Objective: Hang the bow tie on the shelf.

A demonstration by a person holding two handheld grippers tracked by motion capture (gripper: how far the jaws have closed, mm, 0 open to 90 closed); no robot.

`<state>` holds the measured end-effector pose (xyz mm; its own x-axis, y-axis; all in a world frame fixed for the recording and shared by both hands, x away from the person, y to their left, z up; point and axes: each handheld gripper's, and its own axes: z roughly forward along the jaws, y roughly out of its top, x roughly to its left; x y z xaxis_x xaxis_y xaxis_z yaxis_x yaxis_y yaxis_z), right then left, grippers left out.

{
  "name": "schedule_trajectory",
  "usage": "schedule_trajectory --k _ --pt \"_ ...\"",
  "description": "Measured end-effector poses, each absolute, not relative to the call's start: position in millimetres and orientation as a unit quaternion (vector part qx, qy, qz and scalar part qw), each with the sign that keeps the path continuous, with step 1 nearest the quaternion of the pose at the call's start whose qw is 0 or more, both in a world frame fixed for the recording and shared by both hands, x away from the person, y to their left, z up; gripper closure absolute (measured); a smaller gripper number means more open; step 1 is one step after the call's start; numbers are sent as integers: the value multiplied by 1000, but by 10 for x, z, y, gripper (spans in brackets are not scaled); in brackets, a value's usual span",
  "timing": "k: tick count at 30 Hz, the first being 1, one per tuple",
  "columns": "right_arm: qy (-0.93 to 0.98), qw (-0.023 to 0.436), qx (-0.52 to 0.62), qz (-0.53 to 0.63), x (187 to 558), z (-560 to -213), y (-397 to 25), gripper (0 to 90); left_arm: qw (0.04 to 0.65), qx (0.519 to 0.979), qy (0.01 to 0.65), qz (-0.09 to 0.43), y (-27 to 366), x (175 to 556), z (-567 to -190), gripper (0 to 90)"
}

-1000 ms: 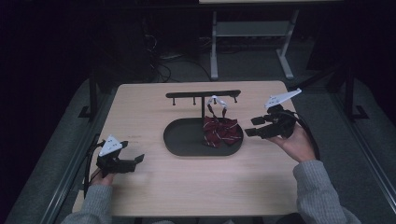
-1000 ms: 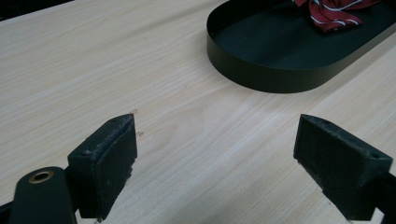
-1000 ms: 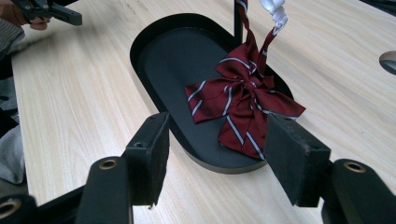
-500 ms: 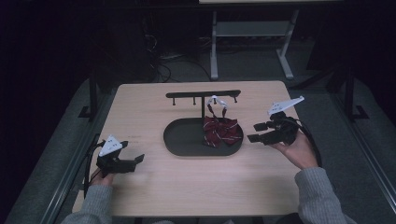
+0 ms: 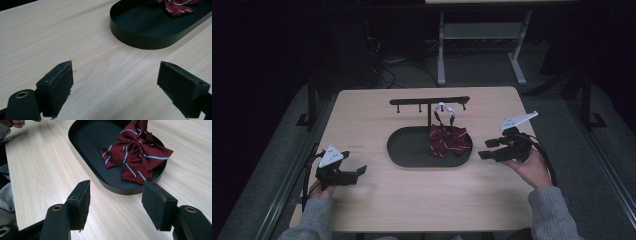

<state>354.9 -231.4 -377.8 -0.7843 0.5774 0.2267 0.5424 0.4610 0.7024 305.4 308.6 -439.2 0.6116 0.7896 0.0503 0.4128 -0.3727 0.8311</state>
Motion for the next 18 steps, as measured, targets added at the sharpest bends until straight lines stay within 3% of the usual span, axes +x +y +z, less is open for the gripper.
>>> schedule_trajectory --k 18 --pt "852 17 340 397 3433 -3945 -2404 391 413 797 377 227 3083 3051 -4394 130"
